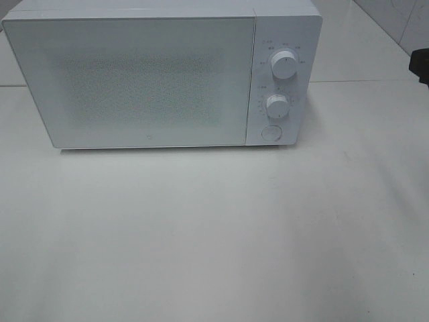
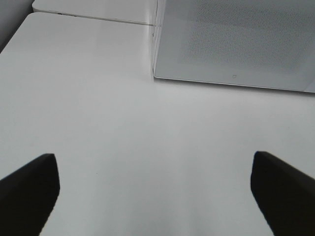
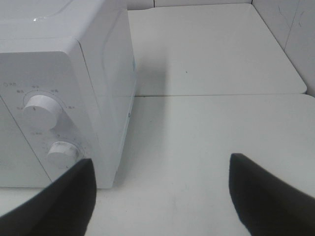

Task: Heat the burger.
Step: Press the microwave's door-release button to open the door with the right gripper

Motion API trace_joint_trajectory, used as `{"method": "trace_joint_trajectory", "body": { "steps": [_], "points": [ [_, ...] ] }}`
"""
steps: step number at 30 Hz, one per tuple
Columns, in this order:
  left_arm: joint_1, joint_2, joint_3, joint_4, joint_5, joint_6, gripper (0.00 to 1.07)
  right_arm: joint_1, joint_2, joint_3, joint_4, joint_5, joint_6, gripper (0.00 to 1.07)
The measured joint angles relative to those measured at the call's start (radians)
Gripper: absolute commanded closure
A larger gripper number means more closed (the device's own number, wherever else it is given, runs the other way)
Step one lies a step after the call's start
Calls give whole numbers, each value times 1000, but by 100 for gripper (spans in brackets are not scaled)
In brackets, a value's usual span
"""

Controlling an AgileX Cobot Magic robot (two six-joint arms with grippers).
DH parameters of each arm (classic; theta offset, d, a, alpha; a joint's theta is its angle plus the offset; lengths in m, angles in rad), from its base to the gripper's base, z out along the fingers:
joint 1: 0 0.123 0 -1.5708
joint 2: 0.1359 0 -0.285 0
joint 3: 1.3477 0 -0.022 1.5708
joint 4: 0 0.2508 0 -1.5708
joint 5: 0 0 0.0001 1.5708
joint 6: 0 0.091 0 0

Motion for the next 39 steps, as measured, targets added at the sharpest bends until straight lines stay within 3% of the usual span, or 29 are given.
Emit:
{"method": "trace_joint_trajectory", "body": {
  "steps": [17, 27, 35, 37, 39],
  "points": [
    [0, 0, 0, 0, 0, 0, 9, 0, 275, 194, 1, -510, 0, 36],
    [0, 0, 0, 0, 0, 0, 9, 6, 370, 232, 87, -600, -34, 36],
    [0, 0, 0, 0, 0, 0, 9, 170, 377, 238, 248, -678, -190, 36],
    [0, 0, 0, 0, 0, 0, 9, 257, 377, 238, 356, -734, -245, 36],
    [0, 0, 0, 0, 0, 0, 9, 274, 377, 238, 378, -743, -253, 36]
  ]
}}
